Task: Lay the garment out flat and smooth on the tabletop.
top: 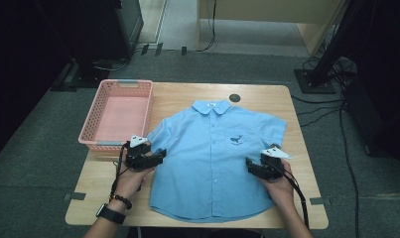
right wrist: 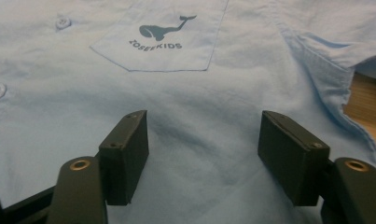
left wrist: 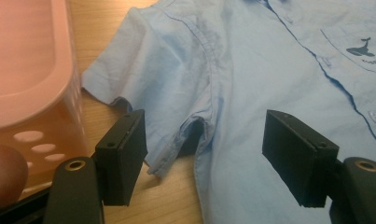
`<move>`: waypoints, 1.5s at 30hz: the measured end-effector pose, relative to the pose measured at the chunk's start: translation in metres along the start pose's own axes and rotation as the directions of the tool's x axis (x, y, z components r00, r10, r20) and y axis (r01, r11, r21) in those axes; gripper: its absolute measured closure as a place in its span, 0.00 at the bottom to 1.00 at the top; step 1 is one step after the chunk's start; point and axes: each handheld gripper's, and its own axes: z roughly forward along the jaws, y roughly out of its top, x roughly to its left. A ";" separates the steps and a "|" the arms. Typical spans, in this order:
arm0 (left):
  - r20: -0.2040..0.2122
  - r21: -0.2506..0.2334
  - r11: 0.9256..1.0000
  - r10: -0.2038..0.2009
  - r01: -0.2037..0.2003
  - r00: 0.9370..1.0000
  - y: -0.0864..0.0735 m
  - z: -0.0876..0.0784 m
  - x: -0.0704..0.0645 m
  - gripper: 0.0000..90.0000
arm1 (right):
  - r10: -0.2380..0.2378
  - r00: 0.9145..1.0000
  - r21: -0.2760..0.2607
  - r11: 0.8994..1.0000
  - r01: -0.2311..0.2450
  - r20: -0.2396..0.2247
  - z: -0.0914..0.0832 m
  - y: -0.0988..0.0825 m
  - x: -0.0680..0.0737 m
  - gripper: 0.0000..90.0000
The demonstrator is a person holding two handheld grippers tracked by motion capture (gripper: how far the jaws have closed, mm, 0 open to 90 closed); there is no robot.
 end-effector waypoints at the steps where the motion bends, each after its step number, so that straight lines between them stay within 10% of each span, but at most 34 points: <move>1: 0.003 -0.001 1.000 0.000 0.000 1.000 0.001 0.001 -0.001 0.35 | 0.003 1.000 0.006 1.000 -0.003 0.005 0.000 0.000 0.000 0.38; 6: 0.006 -0.005 1.000 -0.004 0.004 1.000 0.002 0.004 -0.004 0.35 | -0.049 0.998 0.028 0.998 0.047 0.050 0.001 0.000 0.003 0.34; 35: 0.015 0.006 1.000 0.001 -0.001 1.000 0.006 0.019 -0.017 0.32 | 0.001 0.993 0.070 0.997 -0.010 0.121 -0.008 -0.007 -0.026 0.04; 45: -0.163 0.077 0.997 -0.003 0.015 0.987 0.012 0.060 -0.035 0.24 | 0.006 0.992 0.083 0.996 -0.016 0.123 -0.012 -0.010 -0.030 0.00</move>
